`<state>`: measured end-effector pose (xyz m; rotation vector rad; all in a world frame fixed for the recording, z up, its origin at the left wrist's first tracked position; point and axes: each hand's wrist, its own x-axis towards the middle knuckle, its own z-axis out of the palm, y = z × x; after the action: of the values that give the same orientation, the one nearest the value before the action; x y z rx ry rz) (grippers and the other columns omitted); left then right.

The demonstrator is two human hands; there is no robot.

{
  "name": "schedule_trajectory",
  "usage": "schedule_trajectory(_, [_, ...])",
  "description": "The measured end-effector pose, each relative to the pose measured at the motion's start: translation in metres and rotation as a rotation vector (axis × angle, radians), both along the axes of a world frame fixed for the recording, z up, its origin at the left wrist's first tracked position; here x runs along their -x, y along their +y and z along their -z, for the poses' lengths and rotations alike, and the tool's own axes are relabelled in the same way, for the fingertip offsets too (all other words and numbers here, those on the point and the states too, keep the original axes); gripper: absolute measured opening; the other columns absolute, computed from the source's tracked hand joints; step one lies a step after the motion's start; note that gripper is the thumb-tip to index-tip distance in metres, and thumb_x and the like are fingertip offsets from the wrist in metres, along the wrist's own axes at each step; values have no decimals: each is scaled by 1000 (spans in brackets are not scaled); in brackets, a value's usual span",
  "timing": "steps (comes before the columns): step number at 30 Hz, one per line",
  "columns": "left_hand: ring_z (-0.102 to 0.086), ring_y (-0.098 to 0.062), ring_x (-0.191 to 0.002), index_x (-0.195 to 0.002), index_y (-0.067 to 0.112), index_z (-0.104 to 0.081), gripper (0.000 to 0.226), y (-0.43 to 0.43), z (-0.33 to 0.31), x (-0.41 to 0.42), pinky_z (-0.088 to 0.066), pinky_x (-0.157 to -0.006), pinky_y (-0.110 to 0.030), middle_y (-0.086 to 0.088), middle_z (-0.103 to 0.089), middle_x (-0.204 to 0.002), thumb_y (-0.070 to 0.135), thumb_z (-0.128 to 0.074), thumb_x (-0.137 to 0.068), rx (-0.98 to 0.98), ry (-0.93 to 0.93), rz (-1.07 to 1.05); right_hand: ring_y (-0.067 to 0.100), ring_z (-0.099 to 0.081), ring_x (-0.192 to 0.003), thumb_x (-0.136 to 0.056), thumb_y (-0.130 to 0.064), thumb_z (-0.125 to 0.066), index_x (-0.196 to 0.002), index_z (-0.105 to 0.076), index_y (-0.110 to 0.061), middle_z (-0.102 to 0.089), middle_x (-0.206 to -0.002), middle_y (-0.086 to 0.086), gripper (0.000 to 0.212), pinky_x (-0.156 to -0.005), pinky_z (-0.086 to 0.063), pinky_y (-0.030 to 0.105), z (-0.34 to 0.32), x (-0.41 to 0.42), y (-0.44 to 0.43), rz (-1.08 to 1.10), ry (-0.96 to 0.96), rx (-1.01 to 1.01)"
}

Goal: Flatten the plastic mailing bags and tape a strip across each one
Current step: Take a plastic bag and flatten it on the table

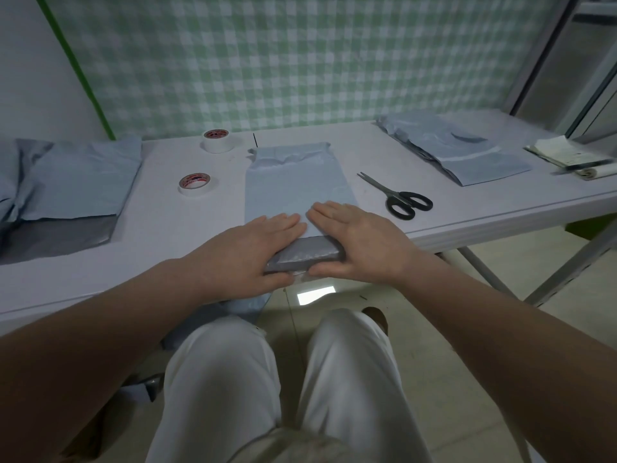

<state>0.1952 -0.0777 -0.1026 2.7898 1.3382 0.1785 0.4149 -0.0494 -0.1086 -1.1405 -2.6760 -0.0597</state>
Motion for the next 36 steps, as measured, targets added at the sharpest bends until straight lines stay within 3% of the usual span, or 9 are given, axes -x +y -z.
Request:
schedule_trajectory(5, [-53, -31, -121, -139, 4, -42, 78, -3, 1, 1, -36, -97, -29, -18, -49, -138, 45, -67, -78, -190, 89, 61, 29, -57, -112, -72, -74, -43, -129, -52, -7, -57, -127, 10, 89, -88, -52, 44, 2, 1, -1, -5, 11, -15])
schedule_trajectory(7, [-59, -31, -114, -134, 2, -47, 80, -2, 5, 3, -48, -91, -33, -18, -55, -130, 41, -78, -72, -248, 125, 77, 29, -57, -112, -71, -73, -47, -129, -52, -6, -57, -128, 10, 88, -90, -51, 43, 2, 1, -2, 0, 12, -23])
schedule_trajectory(10, [-63, -29, -107, -132, 4, -50, 76, -4, 7, 2, -55, -82, -36, -16, -59, -125, 39, -79, -71, -259, 98, 80, 28, -54, -118, -69, -70, -56, -132, -50, -7, -54, -133, 10, 89, -96, -48, 43, 2, 1, -2, 13, -9, -29])
schedule_trajectory(15, [-67, -28, -98, -126, 5, -58, 54, -9, 4, -1, -59, -74, -36, -15, -66, -116, 37, -46, -84, -278, 56, 99, 26, -48, -124, -68, -66, -67, -136, -44, -10, -48, -138, 8, 92, -101, -44, 43, 2, 0, -2, 24, -39, -24])
schedule_trajectory(19, [-67, -27, -91, -130, 6, -52, 53, -10, 0, -3, -59, -68, -35, -14, -66, -111, 27, -40, -83, -251, 49, 124, 25, -49, -122, -71, -62, -69, -137, -45, -13, -52, -134, 6, 85, -101, -42, 41, 0, -1, -2, -7, 46, 28])
schedule_trajectory(24, [-52, -20, -62, -117, 16, -44, 40, -9, -8, -7, -40, -53, -31, -2, -57, -82, 30, -28, -83, -190, -42, 36, 17, -57, -108, -71, -60, -64, -140, -41, -31, -58, -127, -10, 78, -93, -46, 38, -5, -1, -2, 57, 196, 192])
schedule_trajectory(26, [-48, -18, -61, -112, 19, -39, 32, -7, -11, -7, -34, -55, -28, 0, -54, -79, 31, -28, -84, -177, -51, -3, 16, -62, -103, -74, -46, -67, -133, -50, -29, -64, -118, -9, 65, -86, -50, 37, -12, -1, -6, 42, 275, 151])
schedule_trajectory(30, [-48, -13, -64, -105, 24, -39, 37, -4, -16, -5, -39, -59, -30, 2, -55, -79, 43, -20, -79, -115, -105, -7, 16, -62, -87, -74, -24, -69, -113, -59, -23, -64, -101, -8, 41, -70, -52, 36, -28, 7, -15, -18, 332, -49])
schedule_trajectory(36, [-52, -12, -66, -102, 25, -48, 44, 3, -23, -6, -43, -62, -32, 3, -58, -76, 49, -22, -75, -53, -160, -10, 20, -56, -74, -71, -11, -68, -78, -67, -18, -59, -76, -3, 10, -53, -46, 33, -35, 19, -17, -42, 316, -190])
